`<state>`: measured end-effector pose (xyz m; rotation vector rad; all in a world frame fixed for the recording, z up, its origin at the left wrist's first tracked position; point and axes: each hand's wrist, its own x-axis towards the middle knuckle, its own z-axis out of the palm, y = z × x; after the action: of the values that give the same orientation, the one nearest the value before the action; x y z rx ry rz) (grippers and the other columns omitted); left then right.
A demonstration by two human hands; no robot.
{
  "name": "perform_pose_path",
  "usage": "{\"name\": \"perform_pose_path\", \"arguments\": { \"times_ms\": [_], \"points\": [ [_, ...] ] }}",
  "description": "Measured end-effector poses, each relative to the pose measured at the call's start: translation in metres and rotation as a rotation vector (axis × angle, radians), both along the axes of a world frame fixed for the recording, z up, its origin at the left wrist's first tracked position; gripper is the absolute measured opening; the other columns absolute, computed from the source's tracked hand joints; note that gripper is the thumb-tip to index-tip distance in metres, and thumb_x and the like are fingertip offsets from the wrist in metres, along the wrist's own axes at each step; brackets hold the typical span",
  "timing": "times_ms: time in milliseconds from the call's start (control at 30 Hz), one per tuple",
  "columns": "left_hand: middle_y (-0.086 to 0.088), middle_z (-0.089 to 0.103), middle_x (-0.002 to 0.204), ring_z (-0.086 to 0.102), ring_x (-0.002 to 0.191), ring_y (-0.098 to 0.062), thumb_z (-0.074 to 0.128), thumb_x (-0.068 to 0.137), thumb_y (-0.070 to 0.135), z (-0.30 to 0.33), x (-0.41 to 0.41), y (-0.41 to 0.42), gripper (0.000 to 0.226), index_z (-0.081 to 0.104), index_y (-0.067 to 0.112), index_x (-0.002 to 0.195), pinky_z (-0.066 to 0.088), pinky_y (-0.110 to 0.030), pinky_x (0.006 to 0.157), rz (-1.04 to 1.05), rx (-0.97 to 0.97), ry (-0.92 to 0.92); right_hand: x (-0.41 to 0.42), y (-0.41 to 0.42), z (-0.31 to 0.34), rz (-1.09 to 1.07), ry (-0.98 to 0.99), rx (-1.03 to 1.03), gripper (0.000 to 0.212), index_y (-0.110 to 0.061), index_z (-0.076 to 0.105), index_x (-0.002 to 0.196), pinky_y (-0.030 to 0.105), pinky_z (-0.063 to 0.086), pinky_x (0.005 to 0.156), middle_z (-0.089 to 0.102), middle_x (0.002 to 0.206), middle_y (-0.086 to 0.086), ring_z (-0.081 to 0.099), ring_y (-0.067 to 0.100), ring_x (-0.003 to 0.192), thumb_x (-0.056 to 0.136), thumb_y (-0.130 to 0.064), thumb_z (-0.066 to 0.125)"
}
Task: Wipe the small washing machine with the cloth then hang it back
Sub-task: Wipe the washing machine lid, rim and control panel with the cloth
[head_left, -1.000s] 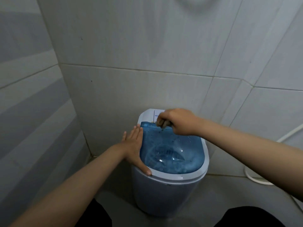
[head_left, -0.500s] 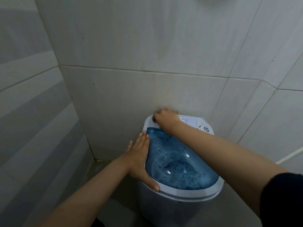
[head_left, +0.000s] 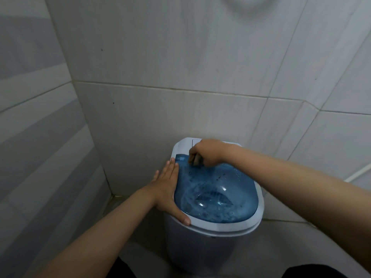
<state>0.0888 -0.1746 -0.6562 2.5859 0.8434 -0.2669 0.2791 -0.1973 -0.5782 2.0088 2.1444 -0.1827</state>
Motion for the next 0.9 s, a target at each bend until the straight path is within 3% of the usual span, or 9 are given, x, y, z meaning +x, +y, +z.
{"name": "perform_pose_path", "arguments": {
  "times_ms": [100, 200, 333, 567, 700, 900],
  "points": [
    [0.002, -0.049, 0.143, -0.044, 0.132, -0.016, 0.069, 0.036, 0.084, 0.0, 0.001, 0.001, 0.162, -0.036, 0.015, 0.139, -0.016, -0.05, 0.115, -0.007, 0.005, 0.0, 0.018, -0.001, 0.021, -0.049, 0.08, 0.142, 0.041, -0.02, 0.066, 0.108, 0.027, 0.052, 0.082, 0.072, 0.111, -0.004, 0.065, 0.018, 0.1, 0.079, 0.004, 0.05],
    [0.002, -0.049, 0.143, -0.044, 0.132, -0.017, 0.069, 0.037, 0.084, -0.002, 0.001, 0.002, 0.162, -0.036, 0.015, 0.139, -0.017, -0.048, 0.114, -0.003, 0.012, 0.007, 0.034, 0.004, 0.022, -0.106, -0.039, 0.264, 0.041, -0.018, 0.064, 0.114, 0.026, 0.044, 0.071, 0.068, 0.112, 0.0, 0.063, 0.02, 0.101, 0.085, 0.005, 0.047],
    [0.002, -0.048, 0.144, -0.043, 0.132, -0.016, 0.07, 0.036, 0.083, -0.004, 0.001, 0.002, 0.162, -0.035, 0.016, 0.14, -0.016, -0.048, 0.115, -0.002, 0.012, -0.008, 0.042, 0.015, -0.005, -0.202, -0.121, 0.225, 0.032, -0.015, 0.059, 0.12, 0.039, 0.053, 0.079, 0.061, 0.116, 0.013, 0.061, 0.033, 0.102, 0.091, -0.007, 0.05],
    [0.002, -0.048, 0.145, -0.043, 0.133, -0.015, 0.07, 0.037, 0.083, 0.0, 0.002, 0.006, 0.162, -0.035, 0.015, 0.14, -0.017, -0.047, 0.115, 0.0, 0.019, -0.03, 0.036, 0.003, -0.038, -0.234, -0.211, 0.386, 0.044, -0.004, 0.044, 0.128, 0.046, 0.053, 0.075, 0.051, 0.126, 0.023, 0.059, 0.04, 0.1, 0.085, 0.005, 0.05],
    [0.001, -0.047, 0.145, -0.042, 0.133, -0.015, 0.068, 0.034, 0.084, 0.003, 0.0, 0.011, 0.163, -0.034, 0.014, 0.141, -0.016, -0.047, 0.115, 0.017, 0.04, -0.032, 0.032, -0.008, -0.039, -0.201, -0.285, 0.366, 0.046, -0.002, 0.04, 0.132, 0.045, 0.053, 0.072, 0.05, 0.124, 0.026, 0.059, 0.039, 0.1, 0.087, 0.008, 0.045],
    [0.002, -0.048, 0.145, -0.043, 0.132, -0.016, 0.068, 0.035, 0.084, 0.005, 0.013, 0.008, 0.163, -0.033, 0.014, 0.141, -0.016, -0.047, 0.115, -0.019, 0.038, -0.017, 0.041, -0.034, -0.005, -0.136, -0.196, 0.134, 0.038, -0.017, 0.058, 0.116, 0.037, 0.051, 0.075, 0.062, 0.113, 0.01, 0.062, 0.031, 0.1, 0.083, 0.002, 0.05]
  ]
}}
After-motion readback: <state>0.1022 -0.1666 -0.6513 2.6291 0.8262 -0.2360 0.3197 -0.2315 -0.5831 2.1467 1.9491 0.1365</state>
